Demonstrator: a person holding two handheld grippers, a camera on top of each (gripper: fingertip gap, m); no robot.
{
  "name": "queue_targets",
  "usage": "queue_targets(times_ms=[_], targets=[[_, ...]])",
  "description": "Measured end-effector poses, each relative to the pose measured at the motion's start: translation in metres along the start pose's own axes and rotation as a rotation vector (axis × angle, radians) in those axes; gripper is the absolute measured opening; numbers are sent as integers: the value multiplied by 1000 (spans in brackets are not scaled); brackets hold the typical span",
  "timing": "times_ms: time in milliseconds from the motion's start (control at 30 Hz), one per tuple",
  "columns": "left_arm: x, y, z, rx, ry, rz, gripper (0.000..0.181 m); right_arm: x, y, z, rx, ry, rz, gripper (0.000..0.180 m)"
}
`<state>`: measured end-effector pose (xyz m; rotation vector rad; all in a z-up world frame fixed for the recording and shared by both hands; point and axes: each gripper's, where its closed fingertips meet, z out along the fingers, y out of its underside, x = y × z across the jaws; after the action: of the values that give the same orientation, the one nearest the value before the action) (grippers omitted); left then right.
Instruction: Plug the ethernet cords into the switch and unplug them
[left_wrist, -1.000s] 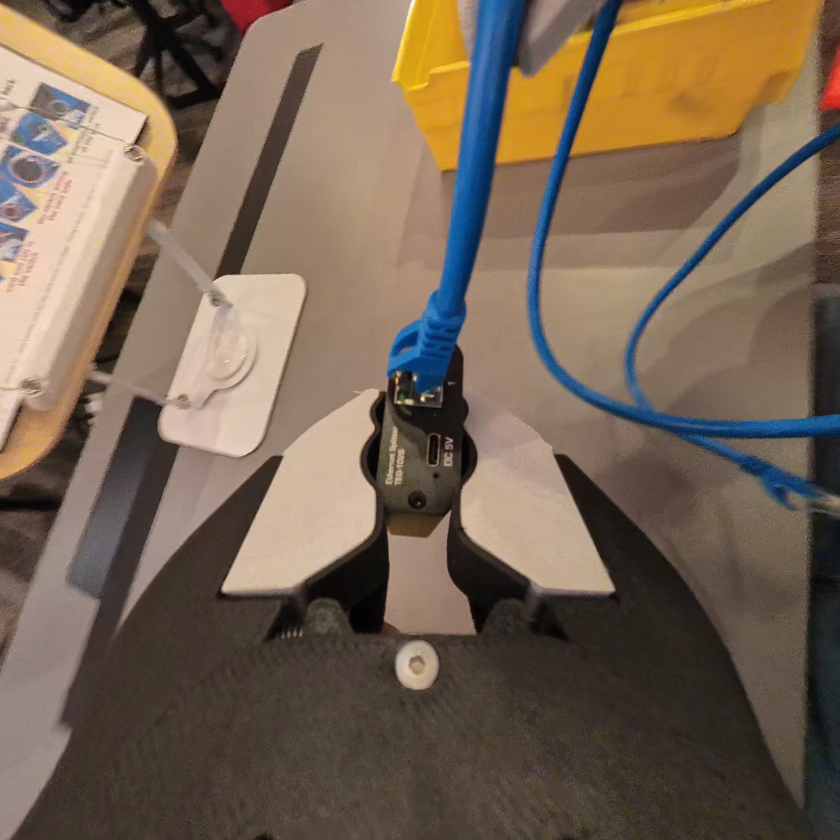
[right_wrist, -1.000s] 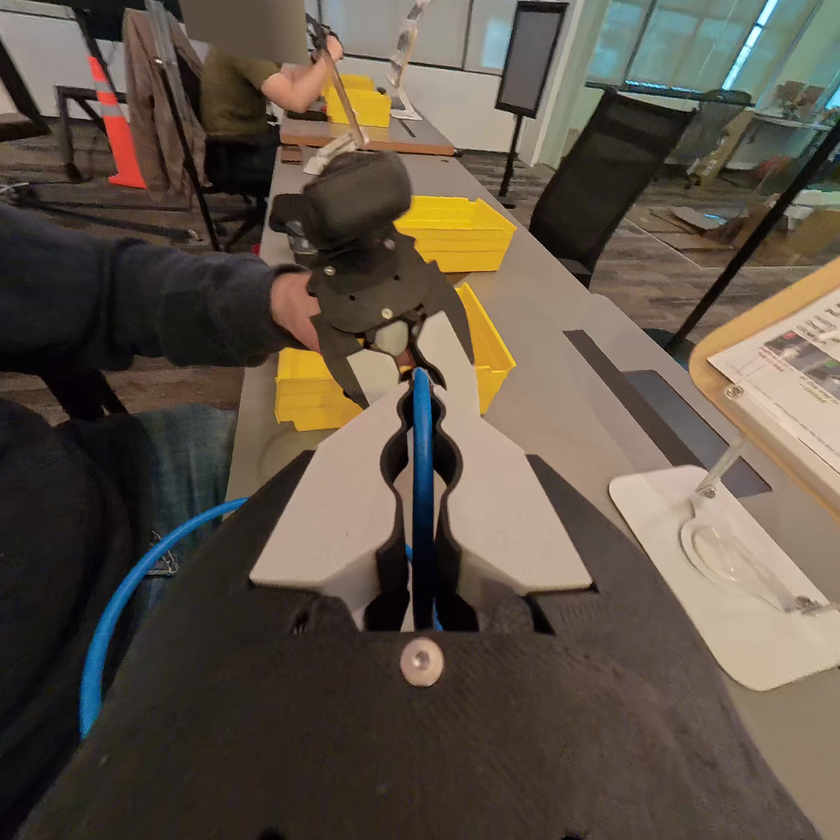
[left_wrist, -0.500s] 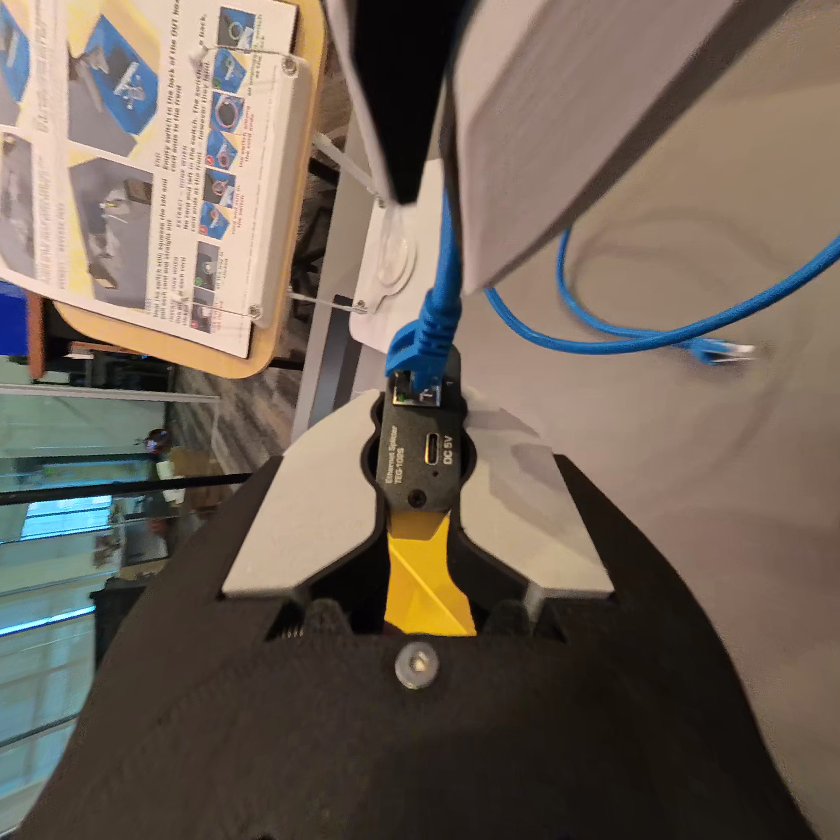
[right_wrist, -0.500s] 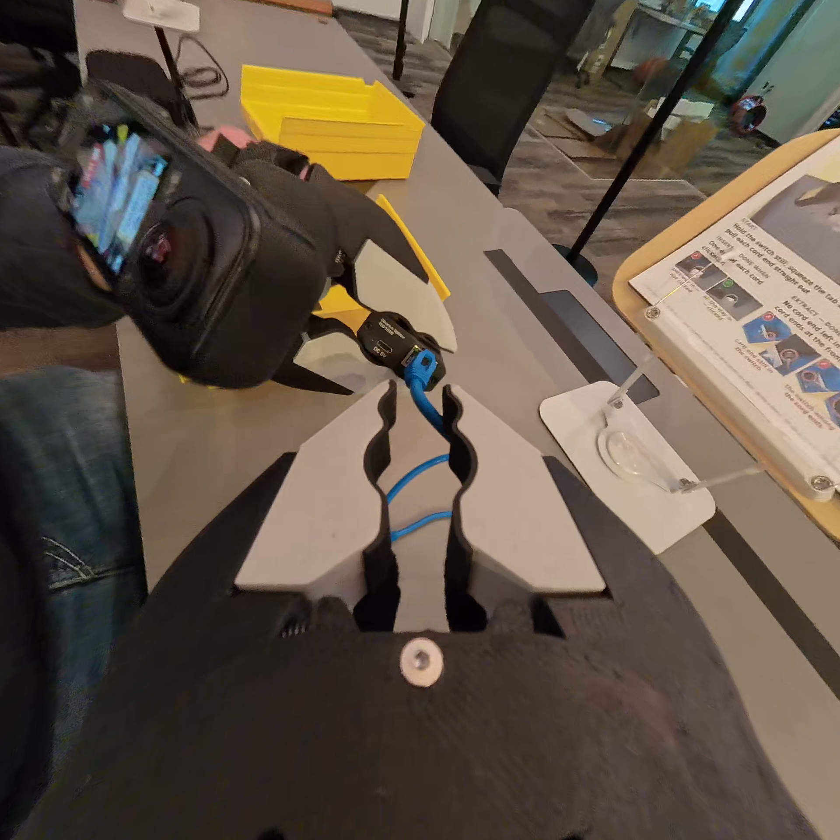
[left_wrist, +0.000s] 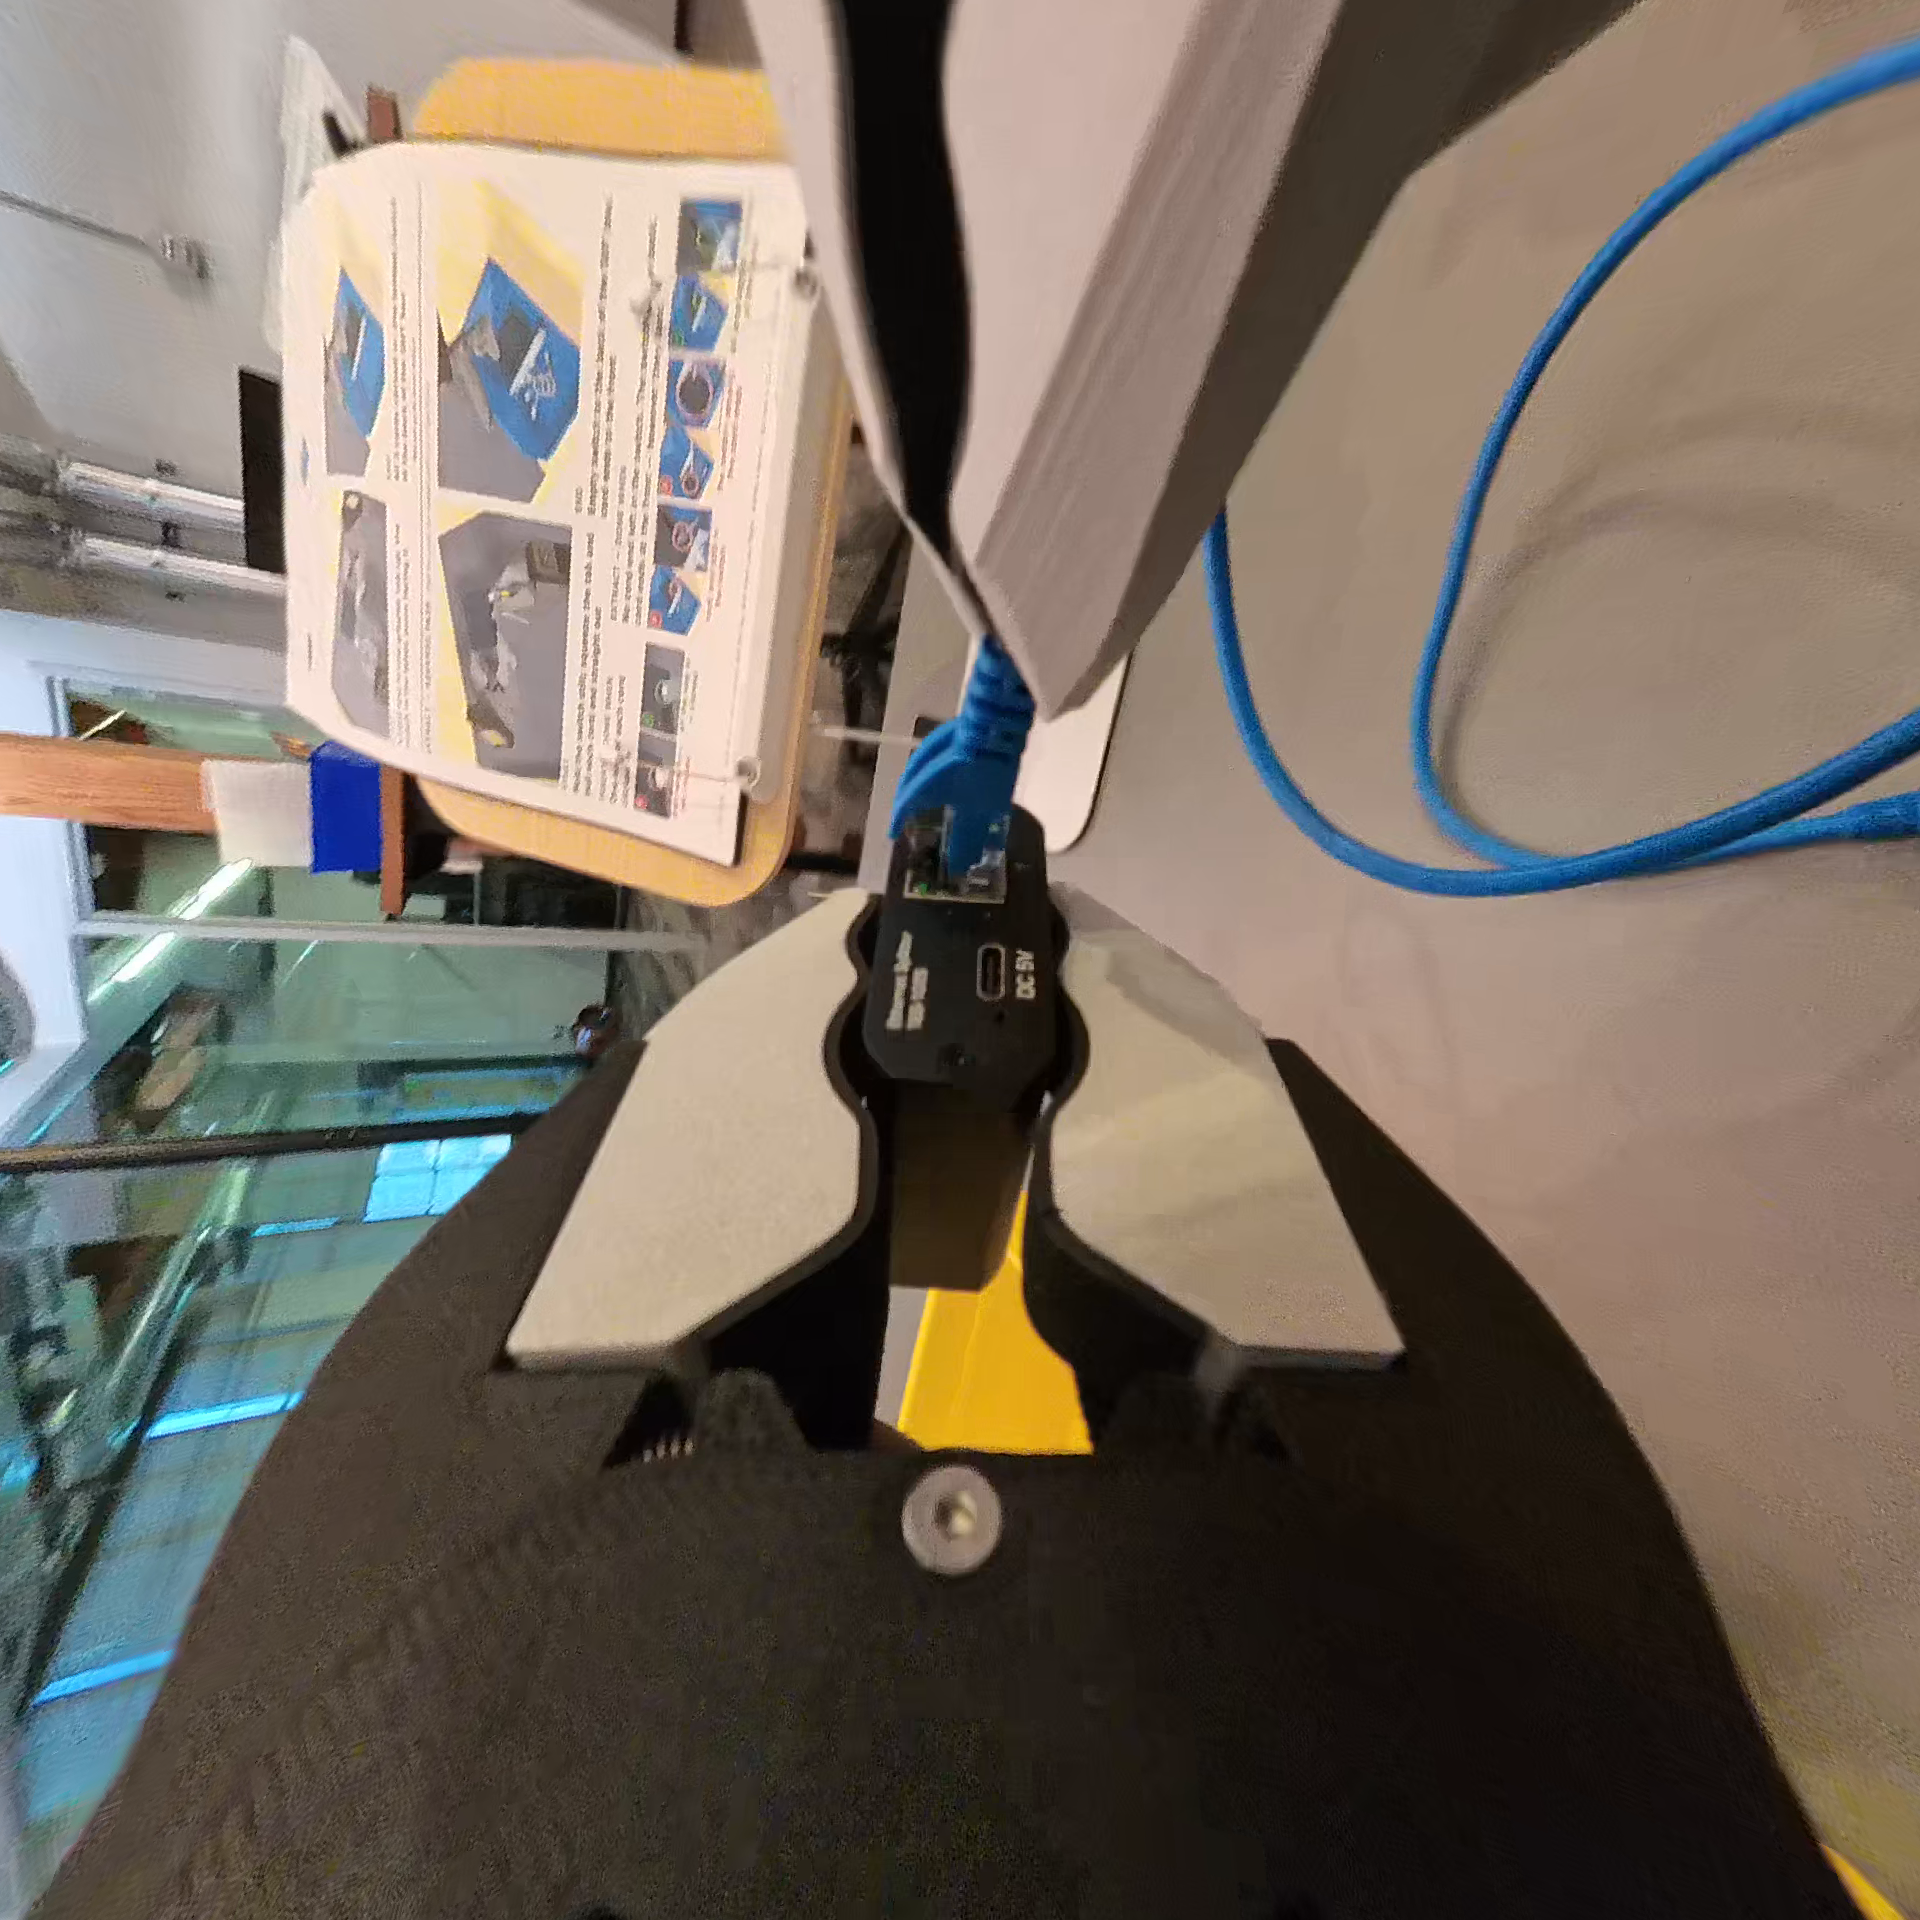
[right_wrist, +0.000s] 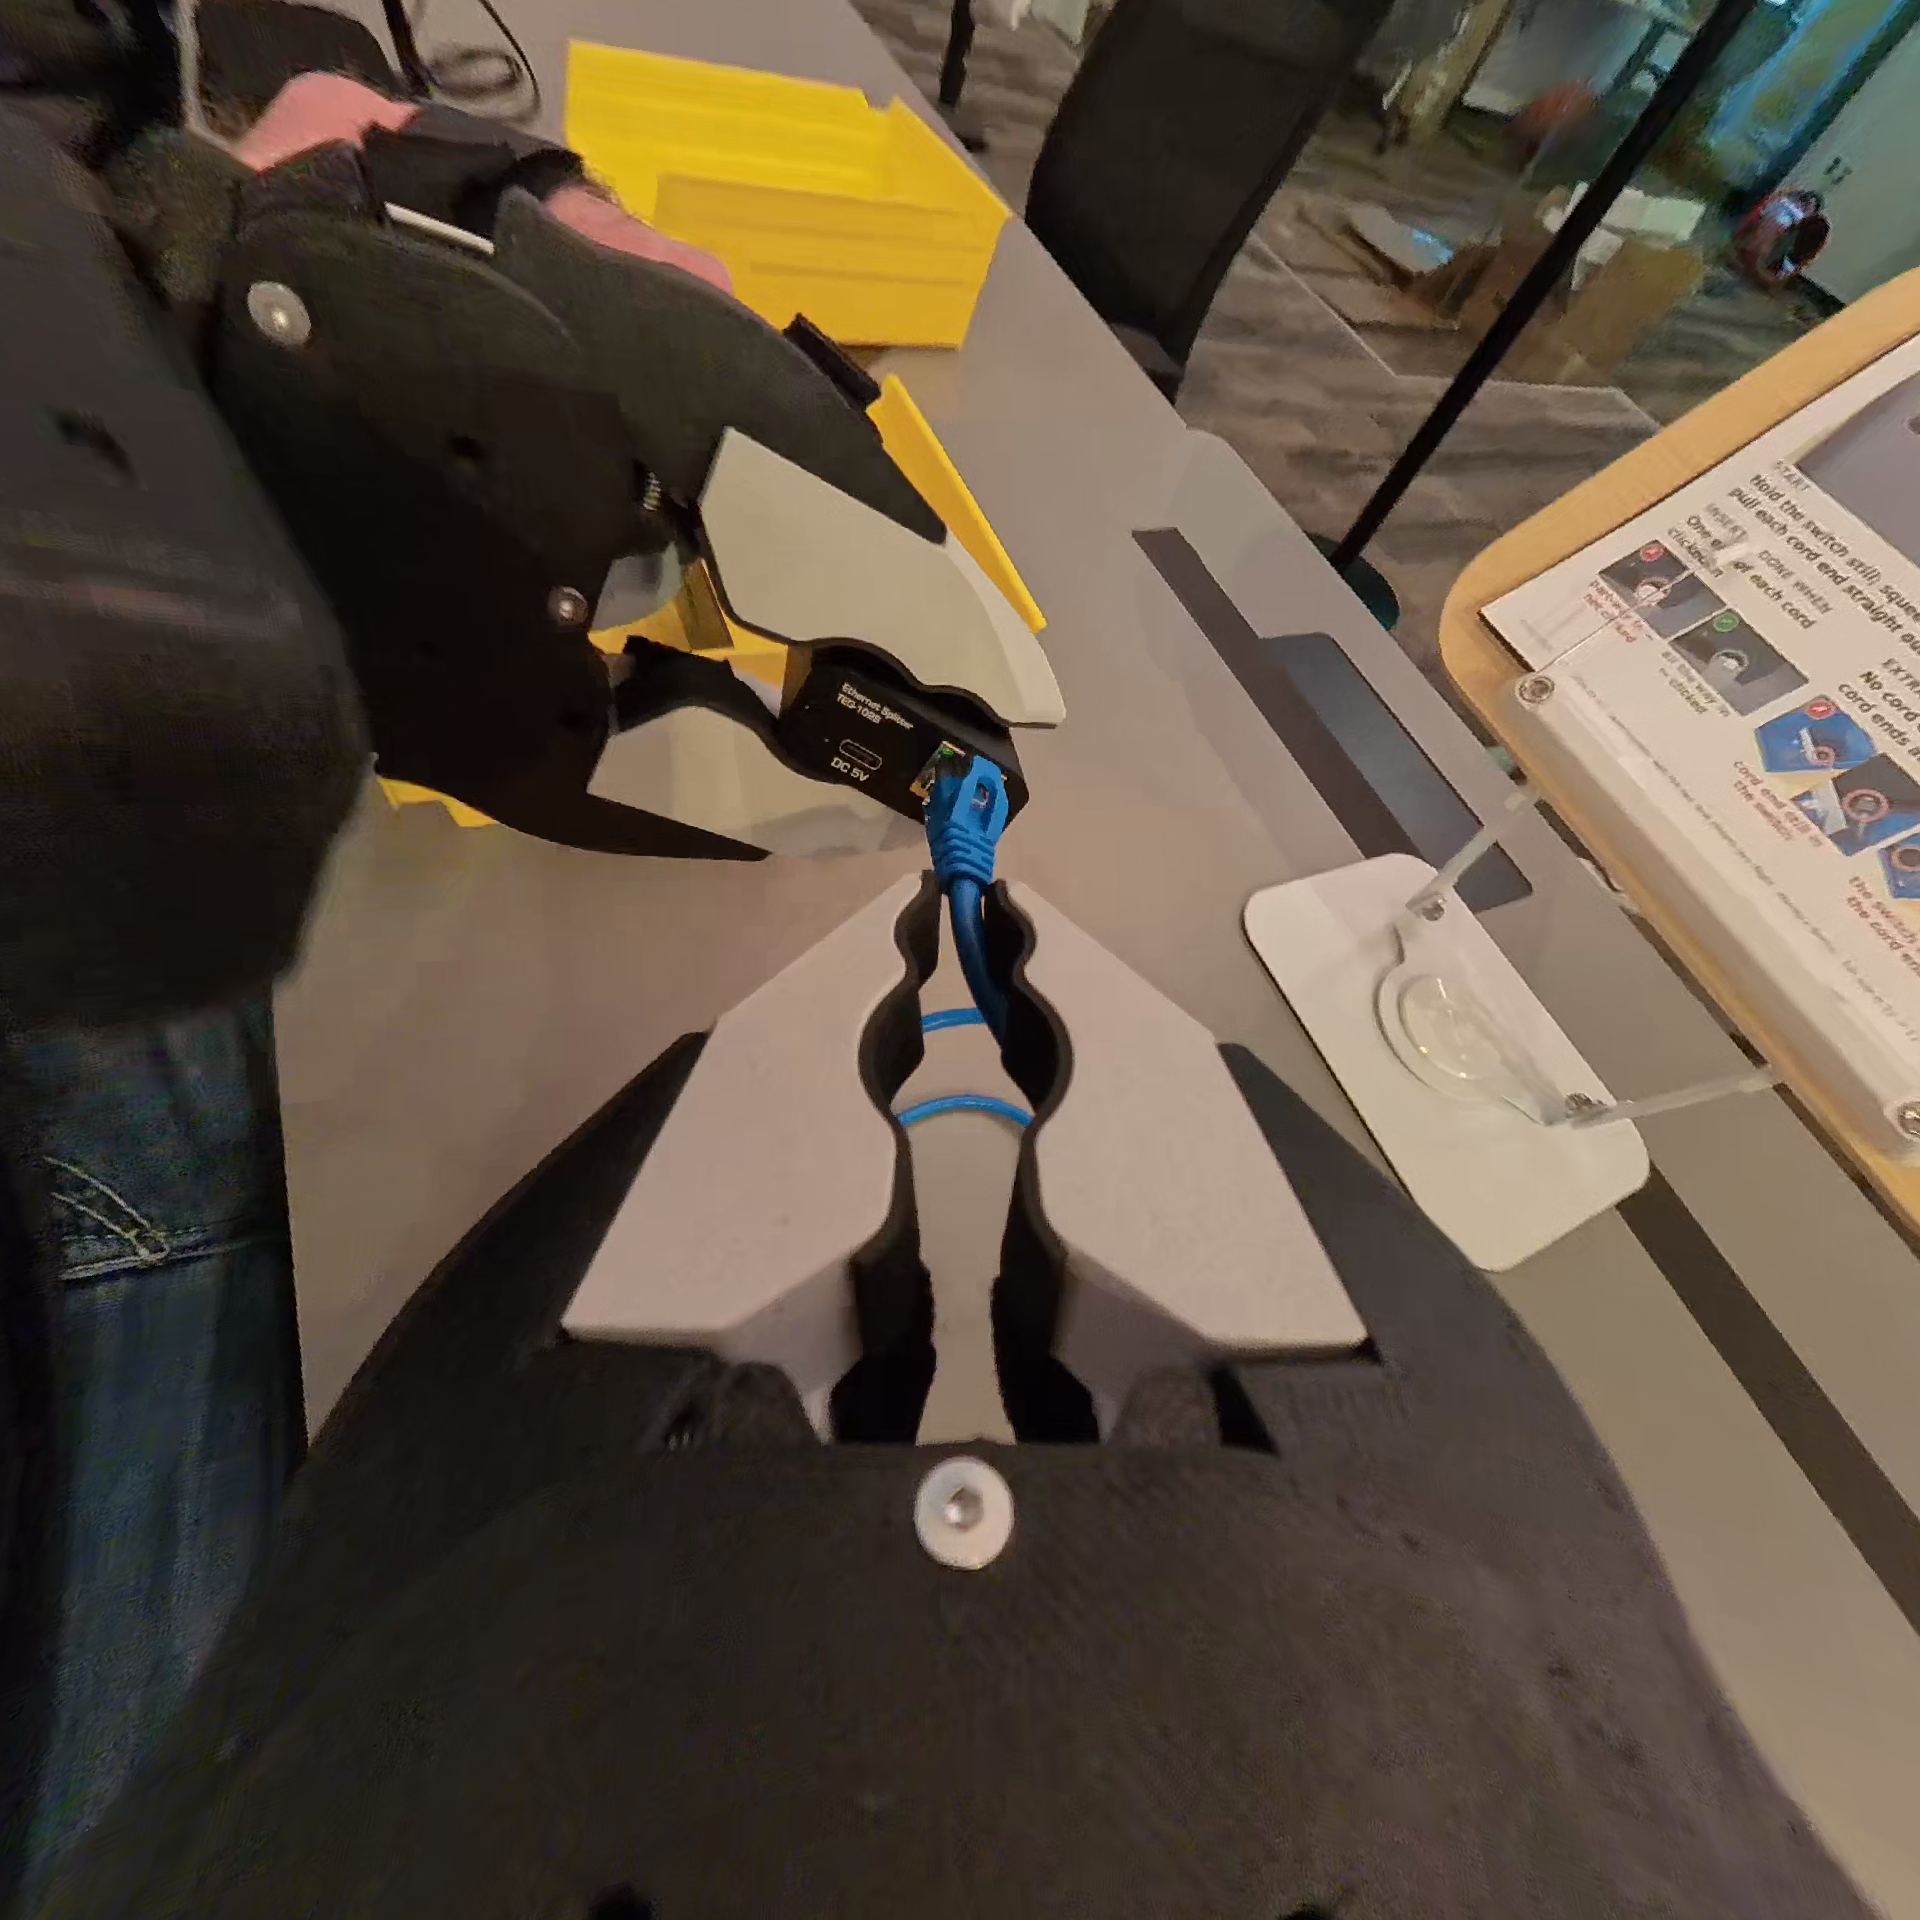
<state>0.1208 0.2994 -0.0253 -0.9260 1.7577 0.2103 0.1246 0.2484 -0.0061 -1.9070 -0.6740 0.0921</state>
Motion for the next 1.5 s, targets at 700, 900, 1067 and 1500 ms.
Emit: queue_targets(times_ms=[700,900,1067,1500], targets=[[26,-49,-73,759,1395,-922,91,-12,-10,-28,188,-120,-157,6],[12,-57,-71,853,1271,-962,79,-10,-8,-30,206,-114,-156,6],[9,-60,-70,873,1218,-981,78,-9,-6,-30,210,-108,-161,7],[3,-60,-69,897,1145,-973,74,-6,-7,-31,240,-91,-148,7]])
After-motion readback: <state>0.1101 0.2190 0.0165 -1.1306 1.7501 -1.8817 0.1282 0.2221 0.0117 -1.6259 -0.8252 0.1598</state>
